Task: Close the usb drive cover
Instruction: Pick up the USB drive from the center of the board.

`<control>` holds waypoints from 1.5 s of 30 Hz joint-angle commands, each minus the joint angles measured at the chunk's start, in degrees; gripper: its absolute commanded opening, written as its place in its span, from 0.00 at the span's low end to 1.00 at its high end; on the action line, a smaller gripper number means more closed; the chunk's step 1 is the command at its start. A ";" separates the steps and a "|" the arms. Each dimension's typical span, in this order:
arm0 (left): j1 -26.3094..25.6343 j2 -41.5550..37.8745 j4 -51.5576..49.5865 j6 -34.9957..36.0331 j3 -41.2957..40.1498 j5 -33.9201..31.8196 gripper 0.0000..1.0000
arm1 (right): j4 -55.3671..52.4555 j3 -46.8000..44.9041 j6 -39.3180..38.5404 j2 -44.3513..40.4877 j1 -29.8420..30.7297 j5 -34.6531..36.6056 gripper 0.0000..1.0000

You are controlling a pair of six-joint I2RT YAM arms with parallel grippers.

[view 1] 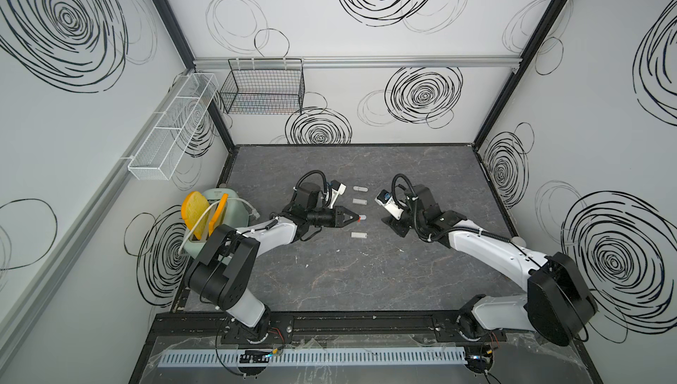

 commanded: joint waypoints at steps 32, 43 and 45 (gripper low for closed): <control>0.54 -2.36 0.70 3.33 -1.50 -0.96 0.00 | -18.48 10.53 9.78 21.98 -18.84 -0.45 0.53; 0.52 -2.47 0.47 3.33 -1.28 -0.94 0.00 | -19.25 10.59 9.86 24.26 -19.05 -0.86 0.48; 0.45 -2.39 0.98 3.42 -1.64 -0.96 0.00 | -19.68 11.28 9.90 24.77 -19.02 -1.07 0.44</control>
